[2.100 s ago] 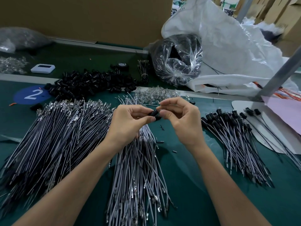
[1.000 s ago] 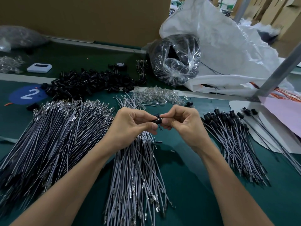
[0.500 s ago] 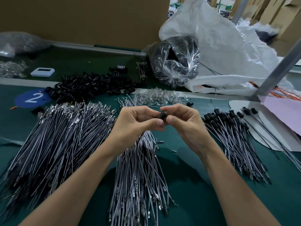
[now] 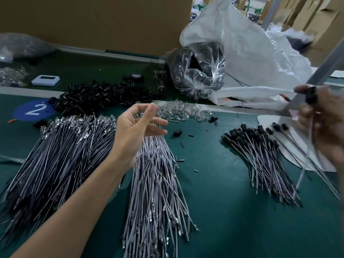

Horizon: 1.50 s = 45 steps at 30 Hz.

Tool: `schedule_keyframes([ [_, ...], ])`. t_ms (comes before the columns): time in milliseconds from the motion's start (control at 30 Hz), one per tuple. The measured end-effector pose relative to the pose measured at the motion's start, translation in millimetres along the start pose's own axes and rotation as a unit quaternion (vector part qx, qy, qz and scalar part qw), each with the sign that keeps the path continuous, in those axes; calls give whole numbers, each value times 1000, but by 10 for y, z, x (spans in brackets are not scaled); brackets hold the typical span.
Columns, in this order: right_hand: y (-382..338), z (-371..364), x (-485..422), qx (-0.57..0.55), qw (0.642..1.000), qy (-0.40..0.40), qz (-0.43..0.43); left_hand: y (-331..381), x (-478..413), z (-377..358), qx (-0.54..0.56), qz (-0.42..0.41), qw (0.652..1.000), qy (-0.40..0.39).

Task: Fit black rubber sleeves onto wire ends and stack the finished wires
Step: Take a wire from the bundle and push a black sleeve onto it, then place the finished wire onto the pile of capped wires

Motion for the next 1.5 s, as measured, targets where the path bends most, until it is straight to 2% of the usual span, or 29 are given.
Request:
schedule_keyframes([
  [67,-33,242,-100,139,989,39,-18,15,-8,21,7,-2,1000,16],
  [167,133,177,-132,290,956,2,-37,21,-17,50,14,-1,999,42],
  [300,487,-68,-172,481,876,-13,-44,19,-23,97,-2,0,997,79],
  [400,484,-237,-212,595,803,28,20,43,-35,146,-12,-7,994,106],
  [467,375,-433,-175,612,781,56,112,64,-44,189,-9,-12,991,131],
  [533,333,-763,-51,557,812,32,173,94,-63,240,-1,-19,988,155],
  [633,474,-1425,230,446,875,-77,170,148,-98,321,1,-26,984,178],
  [700,666,-1847,379,419,885,-143,144,181,-119,384,-2,-29,981,191],
  [767,861,-2188,466,418,884,-175,112,202,-136,440,-13,-31,979,202],
  [867,1058,-2486,500,456,870,-177,58,243,-148,451,-31,-45,980,192],
  [933,1102,-2556,476,490,854,-169,44,270,-144,431,-40,-61,982,177],
  [1000,1100,-2549,433,494,853,-164,37,281,-137,413,-53,-72,982,167],
  [1067,1088,-2484,397,464,870,-164,9,278,-139,422,-67,-77,980,173],
  [1167,1004,-2337,370,354,922,-157,-32,273,-164,491,-105,-84,967,215],
  [1233,923,-2259,370,240,957,-151,-54,303,-184,576,-224,-110,935,252],
  [1300,857,-2169,350,124,980,-136,-69,330,-217,640,-424,-127,862,247],
  [1367,796,-2056,308,19,990,-118,-76,283,-248,688,-562,-80,797,207],
  [1433,730,-1922,262,-116,984,-105,-80,195,-262,701,-617,-17,770,160],
  [1500,662,-1772,217,-251,961,-90,-77,170,-244,667,-616,-16,774,145],
])
Point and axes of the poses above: each hand's wrist, its own x-axis away from the middle knuckle, its own z-axis out of the back of the hand, y = z × x, the point moved 5 cm from there along -x, towards the middle knuckle, and after that the axes turned 7 degrees about y, right-handed, at the moved point
